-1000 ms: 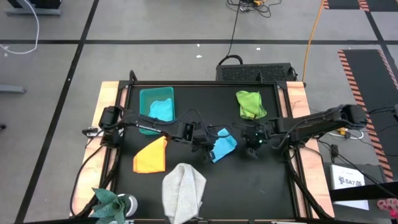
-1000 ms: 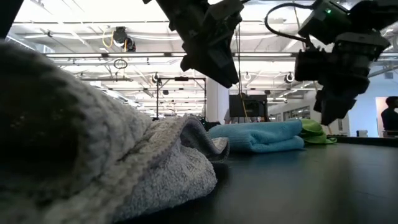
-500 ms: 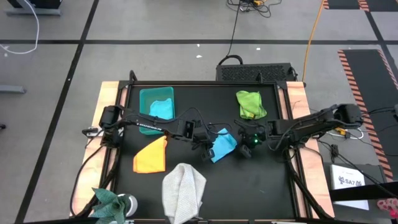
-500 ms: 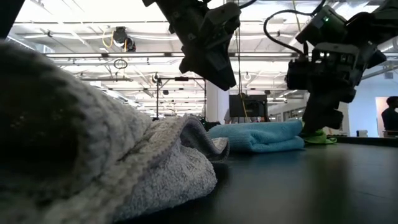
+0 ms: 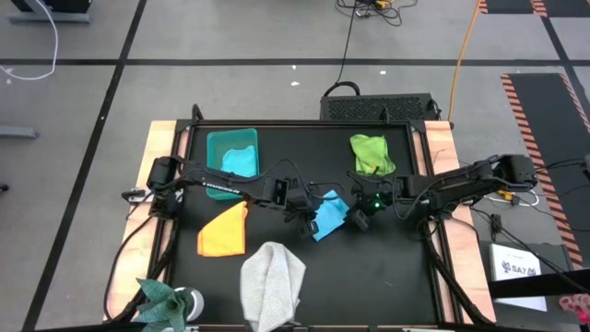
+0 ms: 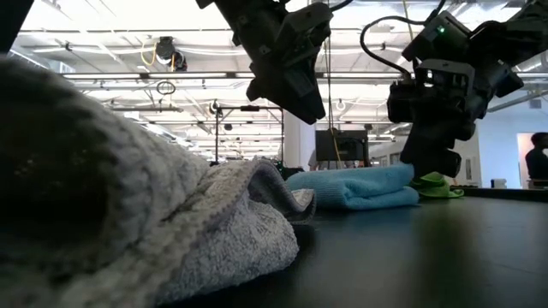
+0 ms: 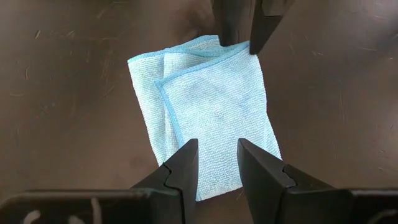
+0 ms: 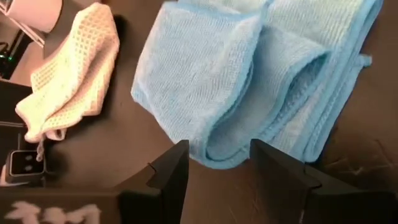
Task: Fold microfiber towels
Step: Fold the blue microfiber towel
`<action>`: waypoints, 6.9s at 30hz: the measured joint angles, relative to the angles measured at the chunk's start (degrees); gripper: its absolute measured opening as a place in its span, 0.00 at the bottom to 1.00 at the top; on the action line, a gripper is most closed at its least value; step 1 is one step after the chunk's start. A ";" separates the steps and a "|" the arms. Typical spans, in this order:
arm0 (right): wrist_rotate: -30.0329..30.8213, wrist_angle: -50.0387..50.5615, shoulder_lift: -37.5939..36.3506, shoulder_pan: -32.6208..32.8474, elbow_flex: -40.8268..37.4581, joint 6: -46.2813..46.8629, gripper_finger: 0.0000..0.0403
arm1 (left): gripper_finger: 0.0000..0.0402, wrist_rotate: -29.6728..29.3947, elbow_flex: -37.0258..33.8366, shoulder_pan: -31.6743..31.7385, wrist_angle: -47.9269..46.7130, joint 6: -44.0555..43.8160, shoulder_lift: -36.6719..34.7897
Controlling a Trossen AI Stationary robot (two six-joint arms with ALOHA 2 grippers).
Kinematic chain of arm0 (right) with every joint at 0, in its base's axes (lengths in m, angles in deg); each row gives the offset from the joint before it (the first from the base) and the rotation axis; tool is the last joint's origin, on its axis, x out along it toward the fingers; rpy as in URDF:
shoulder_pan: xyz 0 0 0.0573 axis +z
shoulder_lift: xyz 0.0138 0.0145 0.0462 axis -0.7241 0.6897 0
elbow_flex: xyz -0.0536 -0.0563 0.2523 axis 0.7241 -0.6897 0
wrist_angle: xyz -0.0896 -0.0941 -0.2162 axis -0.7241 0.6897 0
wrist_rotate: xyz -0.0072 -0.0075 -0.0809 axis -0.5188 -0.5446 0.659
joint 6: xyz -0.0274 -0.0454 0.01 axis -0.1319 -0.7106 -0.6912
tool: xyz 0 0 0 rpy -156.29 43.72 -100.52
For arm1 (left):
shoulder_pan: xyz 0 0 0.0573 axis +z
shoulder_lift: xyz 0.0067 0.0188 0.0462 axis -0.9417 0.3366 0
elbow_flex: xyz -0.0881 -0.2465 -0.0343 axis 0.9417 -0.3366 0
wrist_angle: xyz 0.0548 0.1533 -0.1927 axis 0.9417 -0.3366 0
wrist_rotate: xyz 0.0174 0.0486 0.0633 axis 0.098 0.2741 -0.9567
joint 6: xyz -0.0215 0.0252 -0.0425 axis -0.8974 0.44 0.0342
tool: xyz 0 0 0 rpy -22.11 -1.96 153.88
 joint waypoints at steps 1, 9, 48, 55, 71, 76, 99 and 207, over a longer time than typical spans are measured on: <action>-0.65 -0.10 -0.02 0.04 0.00 -0.02 0.41 | 0.28 0.00 0.01 0.00 0.01 -0.15 0.00; -0.42 -1.23 0.90 -0.33 0.02 -0.13 0.41 | 0.28 -0.02 0.00 0.00 0.05 -0.21 0.00; -1.13 -6.38 3.09 -6.07 2.77 -8.55 0.01 | 0.28 -0.46 0.01 0.01 -0.11 -1.22 -0.06; -1.16 2.18 0.53 -7.22 3.80 -12.52 0.00 | 0.28 -0.47 0.01 0.00 0.01 -1.22 -0.05; 8.39 7.91 0.35 -8.60 3.80 -23.59 0.08 | 0.28 -0.46 0.03 0.00 1.33 -1.48 -0.07; 10.75 8.26 0.34 -8.63 3.81 -25.67 0.16 | 0.28 -0.46 0.03 0.01 1.32 -1.49 -0.07; 4.87 11.71 2.20 -6.10 9.07 -24.75 0.01 | 0.28 -0.50 0.03 0.15 1.45 -1.41 -0.07; 6.11 5.30 13.26 -9.75 6.58 -35.39 0.00 | 0.01 5.61 -0.23 1.51 27.76 -8.61 17.17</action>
